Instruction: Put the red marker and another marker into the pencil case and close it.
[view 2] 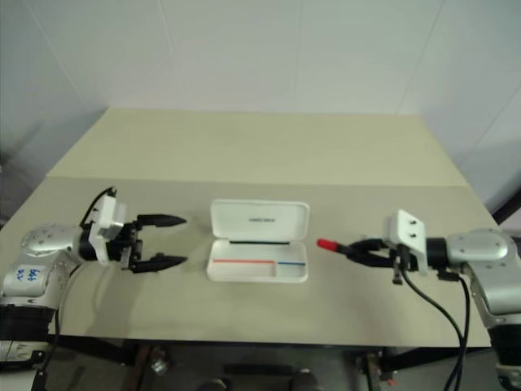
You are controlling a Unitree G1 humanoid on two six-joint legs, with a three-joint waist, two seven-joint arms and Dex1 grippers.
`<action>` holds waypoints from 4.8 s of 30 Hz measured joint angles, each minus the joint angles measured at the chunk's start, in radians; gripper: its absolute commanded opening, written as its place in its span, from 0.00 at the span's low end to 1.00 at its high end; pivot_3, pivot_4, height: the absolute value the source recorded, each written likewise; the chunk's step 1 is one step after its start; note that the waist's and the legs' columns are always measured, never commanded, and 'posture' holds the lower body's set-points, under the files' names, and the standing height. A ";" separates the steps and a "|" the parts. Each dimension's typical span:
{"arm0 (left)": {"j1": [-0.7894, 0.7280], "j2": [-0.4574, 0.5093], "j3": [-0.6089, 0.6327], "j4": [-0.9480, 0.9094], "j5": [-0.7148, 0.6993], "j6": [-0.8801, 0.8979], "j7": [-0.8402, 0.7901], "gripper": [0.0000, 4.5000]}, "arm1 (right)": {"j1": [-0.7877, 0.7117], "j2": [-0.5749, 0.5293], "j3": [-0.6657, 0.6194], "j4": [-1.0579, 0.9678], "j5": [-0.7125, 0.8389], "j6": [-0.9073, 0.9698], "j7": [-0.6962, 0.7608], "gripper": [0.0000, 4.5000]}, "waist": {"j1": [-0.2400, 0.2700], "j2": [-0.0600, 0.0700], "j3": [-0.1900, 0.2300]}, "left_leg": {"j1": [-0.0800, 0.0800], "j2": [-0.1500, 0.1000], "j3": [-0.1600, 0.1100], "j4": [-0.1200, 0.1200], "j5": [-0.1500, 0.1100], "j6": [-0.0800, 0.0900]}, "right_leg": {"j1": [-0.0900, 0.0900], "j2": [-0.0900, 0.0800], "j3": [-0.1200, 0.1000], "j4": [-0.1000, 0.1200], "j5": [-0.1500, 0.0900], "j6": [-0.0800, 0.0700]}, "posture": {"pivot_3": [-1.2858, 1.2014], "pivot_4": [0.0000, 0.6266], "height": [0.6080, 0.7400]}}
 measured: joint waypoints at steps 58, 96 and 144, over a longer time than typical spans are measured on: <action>0.122 0.024 0.107 -0.032 0.017 -0.028 0.098 1.00 | -0.382 0.472 0.363 0.134 -0.222 0.052 -0.113 0.99 | -0.005 0.000 0.000 | -0.010 0.001 -0.001 -0.002 -0.001 -0.001 | -0.015 0.000 -0.002 0.007 0.000 0.000 | 0.52 0.24 1.00; -0.176 -0.210 -0.127 0.051 0.026 -0.019 0.037 1.00 | 0.072 0.003 -0.158 0.293 0.017 -0.039 -0.034 0.99 | 0.002 0.000 0.000 | -0.012 -0.001 -0.001 0.001 0.000 0.000 | -0.014 0.000 -0.001 0.006 0.001 0.003 | 0.52 0.24 1.00; -0.111 -0.139 -0.083 -0.075 0.013 0.053 0.037 1.00 | -0.302 0.075 -0.032 1.043 -0.234 -0.355 0.054 0.27 | -0.042 0.000 0.000 | 0.003 0.000 0.000 0.001 0.000 0.000 | 0.001 0.001 0.000 0.006 0.002 0.003 | 0.52 0.24 1.00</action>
